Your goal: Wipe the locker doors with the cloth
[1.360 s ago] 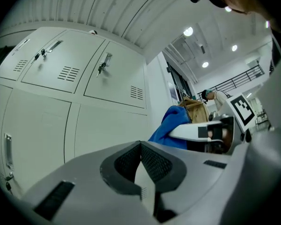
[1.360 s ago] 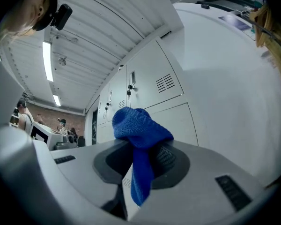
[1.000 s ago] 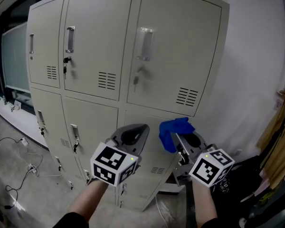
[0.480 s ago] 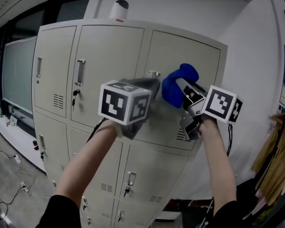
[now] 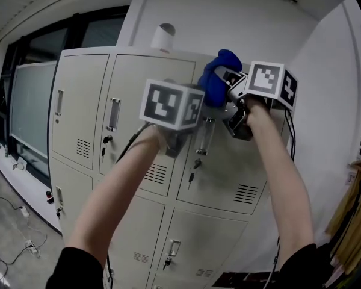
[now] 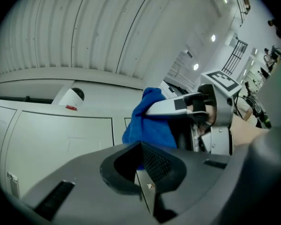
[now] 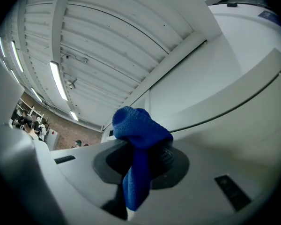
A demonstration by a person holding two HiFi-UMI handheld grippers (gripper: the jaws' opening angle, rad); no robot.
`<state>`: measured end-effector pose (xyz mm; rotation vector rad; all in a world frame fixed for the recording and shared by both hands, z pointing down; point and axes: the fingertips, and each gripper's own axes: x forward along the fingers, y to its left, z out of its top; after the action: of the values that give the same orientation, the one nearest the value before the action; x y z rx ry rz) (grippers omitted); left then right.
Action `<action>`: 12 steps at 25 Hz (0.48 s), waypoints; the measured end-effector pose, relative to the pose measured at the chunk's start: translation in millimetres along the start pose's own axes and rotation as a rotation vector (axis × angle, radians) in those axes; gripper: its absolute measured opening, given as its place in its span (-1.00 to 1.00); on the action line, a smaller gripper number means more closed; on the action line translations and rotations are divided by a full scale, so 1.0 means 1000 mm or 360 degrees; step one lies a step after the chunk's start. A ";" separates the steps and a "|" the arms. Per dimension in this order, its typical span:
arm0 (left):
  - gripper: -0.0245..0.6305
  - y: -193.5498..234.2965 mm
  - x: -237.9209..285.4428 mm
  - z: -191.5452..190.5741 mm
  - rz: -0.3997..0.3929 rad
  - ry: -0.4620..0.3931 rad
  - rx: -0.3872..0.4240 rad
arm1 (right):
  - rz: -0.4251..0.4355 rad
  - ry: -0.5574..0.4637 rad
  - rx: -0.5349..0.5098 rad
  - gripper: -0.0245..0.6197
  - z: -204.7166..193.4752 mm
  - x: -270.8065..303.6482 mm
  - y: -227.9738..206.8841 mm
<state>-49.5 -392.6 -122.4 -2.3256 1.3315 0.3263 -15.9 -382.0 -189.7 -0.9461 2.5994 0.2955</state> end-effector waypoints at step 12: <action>-0.90 -0.005 0.000 -0.010 -0.0033 0.0014 -0.0048 | -0.0164 0.0072 -0.0147 -0.68 -0.014 0.011 -0.017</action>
<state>-45.3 -394.9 -112.6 -2.3664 1.3143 0.3322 -16.2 -406.0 -183.0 -1.1267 2.5861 0.3734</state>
